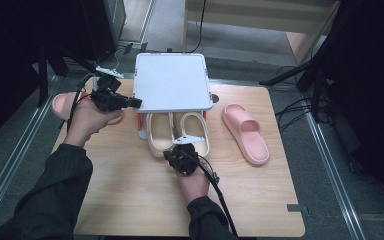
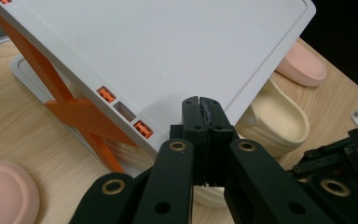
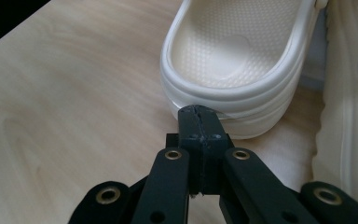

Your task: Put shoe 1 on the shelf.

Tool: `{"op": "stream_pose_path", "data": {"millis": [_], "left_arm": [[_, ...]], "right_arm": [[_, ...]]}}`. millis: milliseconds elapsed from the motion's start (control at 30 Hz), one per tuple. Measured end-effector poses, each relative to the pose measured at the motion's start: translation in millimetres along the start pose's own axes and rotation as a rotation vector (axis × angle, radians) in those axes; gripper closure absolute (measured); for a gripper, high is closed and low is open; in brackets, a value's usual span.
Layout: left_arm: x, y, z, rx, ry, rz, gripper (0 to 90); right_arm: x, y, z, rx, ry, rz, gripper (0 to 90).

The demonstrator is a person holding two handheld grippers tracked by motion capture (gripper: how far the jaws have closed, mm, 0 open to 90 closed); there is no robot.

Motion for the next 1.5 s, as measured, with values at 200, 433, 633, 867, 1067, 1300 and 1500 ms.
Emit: {"op": "stream_pose_path", "data": {"millis": [200, 433, 633, 867, 1067, 1300, 1500], "left_arm": [[-0.3, -0.2, -0.1, -0.002, -0.009, -0.008, 90.0], [-0.8, -0.3, -0.1, 0.001, -0.011, -0.010, 90.0], [-1.1, -0.4, -0.2, 0.002, -0.013, -0.016, 90.0], [-1.2, -0.7, -0.2, -0.001, -0.017, -0.014, 90.0], [-0.7, -0.7, -0.2, 0.001, -0.018, -0.004, 89.9], [-0.7, -0.7, -0.3, 0.002, -0.019, -0.005, 89.9], [-0.5, -0.4, -0.5, 0.005, -0.019, -0.007, 89.9]], "right_arm": [[5.5, 20.0, 18.4, 0.014, 0.005, -0.043, 90.0], [16.3, 37.3, 37.7, 0.012, 0.011, -0.090, 90.0], [18.6, 41.2, 41.3, 0.015, 0.021, -0.071, 90.0], [8.5, 12.0, 27.0, 0.043, 0.006, -0.019, 90.0], [7.0, -30.6, 0.3, 0.038, -0.002, 0.010, 90.0], [18.0, -63.1, -29.8, 0.004, -0.010, -0.017, 90.0], [30.7, -79.0, -48.1, -0.023, 0.001, -0.034, 90.0]]}}
Point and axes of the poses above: each handheld gripper's, and its own axes: y roughly forward along the jaws, z roughly out of its top, x roughly to its right, the point moved 6 cm from there along y, roughly forward along the jaws, and after that the axes turned 7 degrees about -y, right-handed, at the moved point
